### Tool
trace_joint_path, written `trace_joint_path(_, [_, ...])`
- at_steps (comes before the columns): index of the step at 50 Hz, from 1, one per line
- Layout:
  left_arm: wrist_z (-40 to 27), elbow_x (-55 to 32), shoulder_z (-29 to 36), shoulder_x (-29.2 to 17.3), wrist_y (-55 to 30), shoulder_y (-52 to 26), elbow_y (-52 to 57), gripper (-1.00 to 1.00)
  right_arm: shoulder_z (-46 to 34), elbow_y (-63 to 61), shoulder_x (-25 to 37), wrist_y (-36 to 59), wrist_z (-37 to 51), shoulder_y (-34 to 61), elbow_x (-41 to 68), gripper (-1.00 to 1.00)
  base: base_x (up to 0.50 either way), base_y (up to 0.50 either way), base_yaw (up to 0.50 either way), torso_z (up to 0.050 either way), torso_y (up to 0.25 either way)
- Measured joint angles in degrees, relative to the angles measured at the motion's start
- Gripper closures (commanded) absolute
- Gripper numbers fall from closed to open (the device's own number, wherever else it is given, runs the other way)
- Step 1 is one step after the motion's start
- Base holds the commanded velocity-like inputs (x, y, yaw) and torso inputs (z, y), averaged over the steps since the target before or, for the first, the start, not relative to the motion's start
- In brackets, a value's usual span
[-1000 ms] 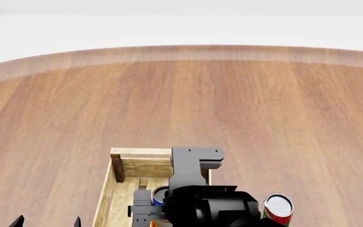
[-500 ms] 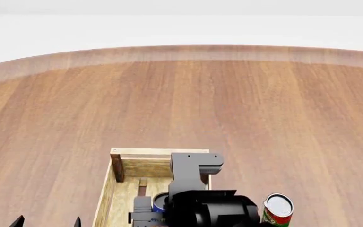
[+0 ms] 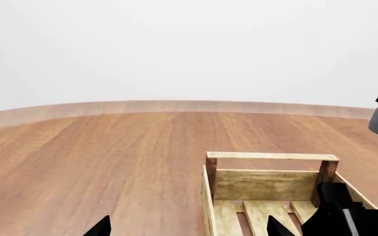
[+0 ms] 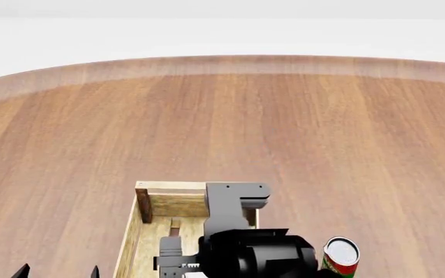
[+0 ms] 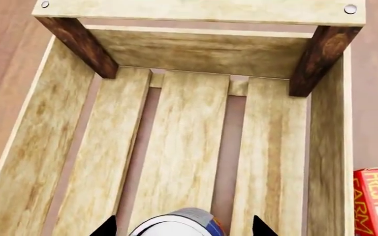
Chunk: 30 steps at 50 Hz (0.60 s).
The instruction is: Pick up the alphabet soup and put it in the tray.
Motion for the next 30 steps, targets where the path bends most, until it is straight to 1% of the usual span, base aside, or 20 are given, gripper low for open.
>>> trace_joint_path(16, [-0.4,0.1,0.2,-0.3,0.0,0.2,0.6,-1.0,0.3,-1.3,0.0,-2.3,-0.6,0.5,-1.5,-1.0,0.0,0.0,0.0,0.0,0.0])
trace_joint_path(30, [-2.0,0.7,-0.2,-1.1,0.0,1.2,3.7,-1.0,0.7,-4.3,0.0,-7.6,-0.5,-0.9,-4.5,-1.0,0.0,0.0,0.0,0.0,0.0])
